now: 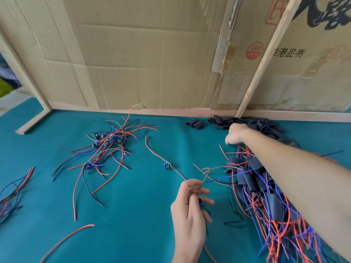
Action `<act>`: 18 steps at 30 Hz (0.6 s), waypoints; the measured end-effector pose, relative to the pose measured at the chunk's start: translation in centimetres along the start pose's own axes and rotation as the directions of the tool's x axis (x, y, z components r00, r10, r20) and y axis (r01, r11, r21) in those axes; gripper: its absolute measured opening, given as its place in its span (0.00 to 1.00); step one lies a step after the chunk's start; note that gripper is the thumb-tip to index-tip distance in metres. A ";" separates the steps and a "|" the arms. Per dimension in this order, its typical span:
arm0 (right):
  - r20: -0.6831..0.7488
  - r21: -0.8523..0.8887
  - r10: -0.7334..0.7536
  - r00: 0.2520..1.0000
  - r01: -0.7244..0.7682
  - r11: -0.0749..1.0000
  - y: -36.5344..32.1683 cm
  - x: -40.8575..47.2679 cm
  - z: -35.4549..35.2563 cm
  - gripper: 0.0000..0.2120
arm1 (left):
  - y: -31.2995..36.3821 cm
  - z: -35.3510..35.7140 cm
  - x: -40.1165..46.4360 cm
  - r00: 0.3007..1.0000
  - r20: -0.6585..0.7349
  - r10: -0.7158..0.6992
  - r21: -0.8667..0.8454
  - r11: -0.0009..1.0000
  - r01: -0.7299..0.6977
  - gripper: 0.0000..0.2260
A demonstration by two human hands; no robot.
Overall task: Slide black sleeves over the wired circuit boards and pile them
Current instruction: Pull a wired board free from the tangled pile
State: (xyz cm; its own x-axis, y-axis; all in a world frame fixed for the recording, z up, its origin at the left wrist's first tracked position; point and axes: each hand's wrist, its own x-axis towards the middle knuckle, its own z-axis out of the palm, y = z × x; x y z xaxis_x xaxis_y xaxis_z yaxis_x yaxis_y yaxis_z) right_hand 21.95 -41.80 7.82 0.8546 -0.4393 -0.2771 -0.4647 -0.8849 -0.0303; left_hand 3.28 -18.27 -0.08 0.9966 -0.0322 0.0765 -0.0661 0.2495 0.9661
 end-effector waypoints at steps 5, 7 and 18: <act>-0.171 0.036 0.029 0.985 -0.023 0.999 0.1 -0.9 -0.3 0.07 | 0.2 -0.1 -0.2 1.000 -0.014 -0.022 -0.054 0.998 0.021 0.22; -0.232 0.036 0.041 0.972 -0.033 0.999 0.3 -1.0 -0.6 0.10 | 0.4 0.1 -0.2 0.999 -0.028 -0.030 -0.075 0.997 0.028 0.19; -0.494 0.249 -0.054 0.868 0.201 0.948 -1.7 -7.7 -4.8 0.12 | 0.3 0.4 -0.2 0.993 -0.114 -0.018 -0.022 1.000 0.016 0.11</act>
State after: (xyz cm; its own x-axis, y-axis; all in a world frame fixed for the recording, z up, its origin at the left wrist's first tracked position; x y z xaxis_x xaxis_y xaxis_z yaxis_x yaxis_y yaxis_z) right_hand 17.27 -37.70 14.61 0.8814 -0.4096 0.2354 -0.3264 -0.8882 -0.3233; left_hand 2.99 -18.56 0.28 0.9968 0.0738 0.0300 -0.0490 0.2705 0.9615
